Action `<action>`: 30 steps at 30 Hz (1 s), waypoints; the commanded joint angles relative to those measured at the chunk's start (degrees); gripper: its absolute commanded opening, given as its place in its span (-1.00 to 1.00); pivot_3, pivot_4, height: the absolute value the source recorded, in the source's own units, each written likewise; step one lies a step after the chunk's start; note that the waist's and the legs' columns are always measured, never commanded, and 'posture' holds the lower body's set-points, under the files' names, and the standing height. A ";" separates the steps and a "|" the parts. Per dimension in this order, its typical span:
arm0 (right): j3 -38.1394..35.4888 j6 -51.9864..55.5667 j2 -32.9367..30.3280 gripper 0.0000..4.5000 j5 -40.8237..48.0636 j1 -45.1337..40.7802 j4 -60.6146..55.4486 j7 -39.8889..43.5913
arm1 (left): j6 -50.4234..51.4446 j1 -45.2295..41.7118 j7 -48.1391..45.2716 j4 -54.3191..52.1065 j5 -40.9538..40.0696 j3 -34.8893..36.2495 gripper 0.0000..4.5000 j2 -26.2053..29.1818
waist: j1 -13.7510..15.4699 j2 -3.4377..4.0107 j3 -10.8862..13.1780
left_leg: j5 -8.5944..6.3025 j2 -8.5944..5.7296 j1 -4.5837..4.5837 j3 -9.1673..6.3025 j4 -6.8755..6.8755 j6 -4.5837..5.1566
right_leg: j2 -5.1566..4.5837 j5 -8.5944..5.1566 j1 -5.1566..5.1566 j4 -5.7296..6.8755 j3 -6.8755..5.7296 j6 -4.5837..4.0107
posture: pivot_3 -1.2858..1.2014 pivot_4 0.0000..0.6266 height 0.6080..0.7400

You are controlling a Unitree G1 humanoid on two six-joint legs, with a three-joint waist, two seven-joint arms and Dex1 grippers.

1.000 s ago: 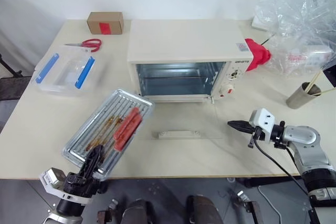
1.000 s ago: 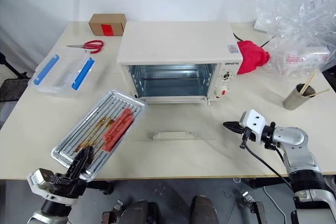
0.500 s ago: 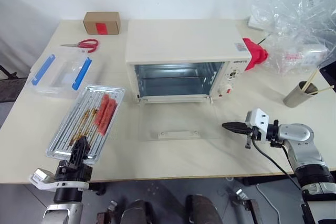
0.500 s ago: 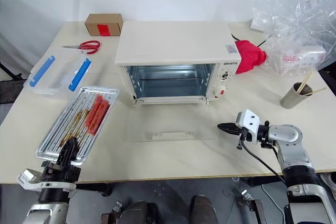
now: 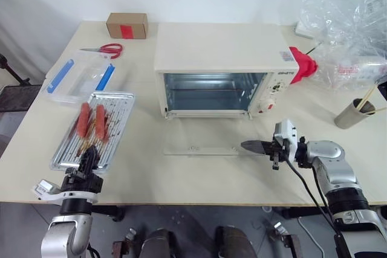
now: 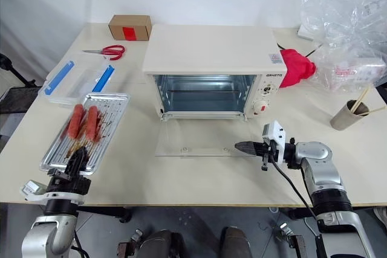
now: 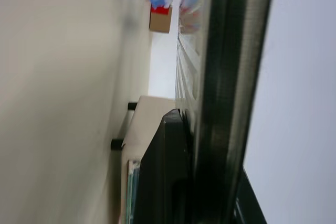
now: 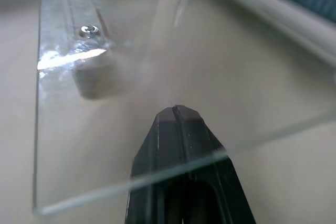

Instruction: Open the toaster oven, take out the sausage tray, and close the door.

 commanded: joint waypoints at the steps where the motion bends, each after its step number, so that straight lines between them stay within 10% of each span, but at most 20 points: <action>1: -3.45 2.24 -0.65 -1.00 3.78 0.71 -4.53 -0.41 | 1.74 -2.32 -1.95 -0.88 -0.64 2.94 -1.00 -1.33 | -0.04 0.00 0.00 | -0.01 0.00 0.00 -0.01 0.00 0.00 | 0.00 0.00 0.00 0.00 0.00 -0.01 | 0.03 -0.52 1.00; 22: -14.74 23.21 -1.17 -1.00 20.12 -5.65 -19.34 -12.69 | 3.98 0.40 -3.53 -3.70 -0.64 0.39 -1.00 2.50 | 0.07 0.03 0.02 | -0.04 0.02 -0.09 -0.08 -0.06 0.00 | -0.06 -0.03 -0.06 -0.01 -0.03 -0.05 | 0.03 -0.52 1.00; 30: -16.56 23.37 -7.43 -0.02 21.58 6.41 -32.80 -7.17 | 10.88 5.62 -11.18 -1.51 -0.64 1.93 -1.00 12.70 | 1.04 0.02 0.02 | -0.08 -0.05 -0.19 0.04 -0.20 0.04 | -0.04 -0.03 -0.27 -0.04 0.01 -0.05 | 0.03 -0.52 1.00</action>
